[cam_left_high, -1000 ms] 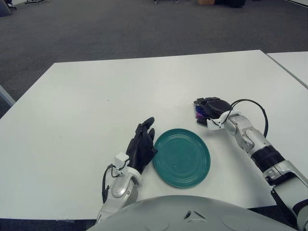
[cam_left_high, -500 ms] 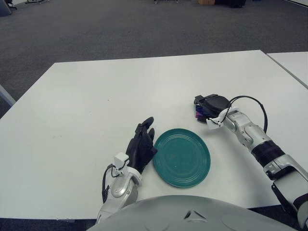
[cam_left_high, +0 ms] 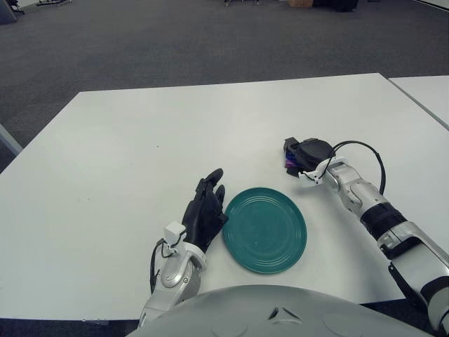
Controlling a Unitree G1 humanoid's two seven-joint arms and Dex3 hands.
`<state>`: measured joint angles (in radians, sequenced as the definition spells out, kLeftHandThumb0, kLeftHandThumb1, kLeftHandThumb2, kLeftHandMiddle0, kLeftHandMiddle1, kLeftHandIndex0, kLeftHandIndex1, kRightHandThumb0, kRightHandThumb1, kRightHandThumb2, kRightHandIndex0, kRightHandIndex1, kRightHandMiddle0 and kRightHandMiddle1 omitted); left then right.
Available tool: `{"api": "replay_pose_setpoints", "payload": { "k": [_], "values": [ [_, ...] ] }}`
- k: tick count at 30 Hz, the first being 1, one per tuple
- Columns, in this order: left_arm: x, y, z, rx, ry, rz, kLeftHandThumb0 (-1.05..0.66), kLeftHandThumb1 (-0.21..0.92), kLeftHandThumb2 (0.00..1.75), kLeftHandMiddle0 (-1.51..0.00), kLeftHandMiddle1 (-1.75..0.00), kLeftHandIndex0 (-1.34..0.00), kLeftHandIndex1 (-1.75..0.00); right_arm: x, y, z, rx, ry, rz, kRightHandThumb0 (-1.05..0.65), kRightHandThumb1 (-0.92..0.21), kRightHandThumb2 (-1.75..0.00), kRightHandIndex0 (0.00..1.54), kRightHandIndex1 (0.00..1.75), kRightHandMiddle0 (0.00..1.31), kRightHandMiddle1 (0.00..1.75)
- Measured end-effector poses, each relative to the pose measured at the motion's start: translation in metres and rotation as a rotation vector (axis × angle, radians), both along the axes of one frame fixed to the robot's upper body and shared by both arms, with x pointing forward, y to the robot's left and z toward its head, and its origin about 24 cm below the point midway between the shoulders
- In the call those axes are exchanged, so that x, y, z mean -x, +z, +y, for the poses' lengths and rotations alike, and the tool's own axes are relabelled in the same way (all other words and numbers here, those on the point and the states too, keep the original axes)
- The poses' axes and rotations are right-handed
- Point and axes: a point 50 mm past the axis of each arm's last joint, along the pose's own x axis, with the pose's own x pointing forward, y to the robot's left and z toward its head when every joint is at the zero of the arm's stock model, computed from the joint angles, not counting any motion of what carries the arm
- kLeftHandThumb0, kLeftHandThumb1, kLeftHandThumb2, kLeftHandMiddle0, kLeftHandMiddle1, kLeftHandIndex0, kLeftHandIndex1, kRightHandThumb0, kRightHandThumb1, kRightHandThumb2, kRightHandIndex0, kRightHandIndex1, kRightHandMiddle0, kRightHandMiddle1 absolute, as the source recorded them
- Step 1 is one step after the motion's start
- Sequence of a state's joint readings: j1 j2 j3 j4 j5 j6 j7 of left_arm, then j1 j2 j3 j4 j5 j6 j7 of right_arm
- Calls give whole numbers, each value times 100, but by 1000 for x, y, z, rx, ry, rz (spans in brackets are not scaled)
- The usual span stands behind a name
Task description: Put the gum into the plate.
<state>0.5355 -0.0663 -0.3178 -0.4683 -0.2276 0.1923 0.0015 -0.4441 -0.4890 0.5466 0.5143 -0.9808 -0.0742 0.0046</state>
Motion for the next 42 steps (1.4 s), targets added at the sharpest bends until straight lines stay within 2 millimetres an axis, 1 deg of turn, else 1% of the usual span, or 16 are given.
{"api": "replay_pose_setpoints", "payload": {
  "k": [2,5,7,9,10,13,18,22,26,31,34,35,36,38,40,42],
  "values": [
    [0,1,0,0,-1,-2,-102,92,105,-23,0,0,-53,0,0,1,-4,-8,-2,-83,-92,-75,52,9,0,100],
    [-1,1,0,-1,-2,-5,-102,92,104,-23,-1,0,-54,-1,-1,2,-9,-20,-6,-83,-92,-74,55,10,2,115],
    [-2,2,0,-2,-5,-6,-102,92,104,-22,0,0,-54,-1,-2,3,-15,-27,-12,-81,-92,-72,59,13,4,130],
    [-4,3,-1,-2,-10,-12,-102,92,104,-21,0,0,-51,-1,-3,4,-24,-33,-20,-77,-92,-69,57,34,11,150],
    [-5,4,-1,-2,-11,-16,-103,92,104,-20,0,0,-50,-1,-3,4,-29,-37,-25,-76,-92,-68,55,43,14,157],
    [-6,7,-1,-2,-10,-29,-103,92,104,-19,0,0,-46,-2,-4,5,-40,-42,-40,-50,-84,-68,53,56,23,169],
    [-11,10,-1,0,-9,-49,-105,92,104,-18,0,0,-44,-5,-4,6,-52,-50,-64,-40,-78,-73,50,55,28,174],
    [-13,11,-1,2,-6,-58,-105,92,104,-17,0,0,-43,-8,-3,8,-53,-53,-75,-38,-75,-76,51,47,30,174],
    [-14,11,-1,10,-3,-57,-105,92,103,-17,0,0,-43,-11,-2,9,-50,-52,-83,-38,-74,-77,52,44,31,175],
    [-14,11,0,24,6,-64,-105,92,99,-18,0,0,-48,-11,-2,9,-58,-51,-107,-38,-71,-81,56,48,32,175],
    [-15,12,1,25,10,-73,-105,92,98,-18,0,0,-49,-11,-1,9,-69,-51,-117,-38,-70,-82,54,55,33,175],
    [-15,12,1,25,11,-74,-105,92,98,-18,0,0,-48,-11,-1,9,-72,-51,-118,-39,-69,-83,54,58,33,175],
    [-15,12,1,25,12,-75,-105,92,98,-17,0,0,-48,-11,-1,9,-75,-52,-120,-39,-68,-85,52,70,34,175],
    [-14,12,1,25,13,-77,-105,92,97,-16,0,0,-48,-11,-1,10,-83,-53,-125,-39,-67,-86,50,86,35,175],
    [-14,12,1,25,15,-78,-105,92,96,-16,0,0,-50,-10,0,11,-93,-53,-130,-39,-66,-88,48,107,36,175],
    [-13,13,2,26,18,-77,-105,92,95,-16,0,0,-52,-10,2,11,-107,-55,-136,-39,-64,-90,45,137,37,175]
  ]
}}
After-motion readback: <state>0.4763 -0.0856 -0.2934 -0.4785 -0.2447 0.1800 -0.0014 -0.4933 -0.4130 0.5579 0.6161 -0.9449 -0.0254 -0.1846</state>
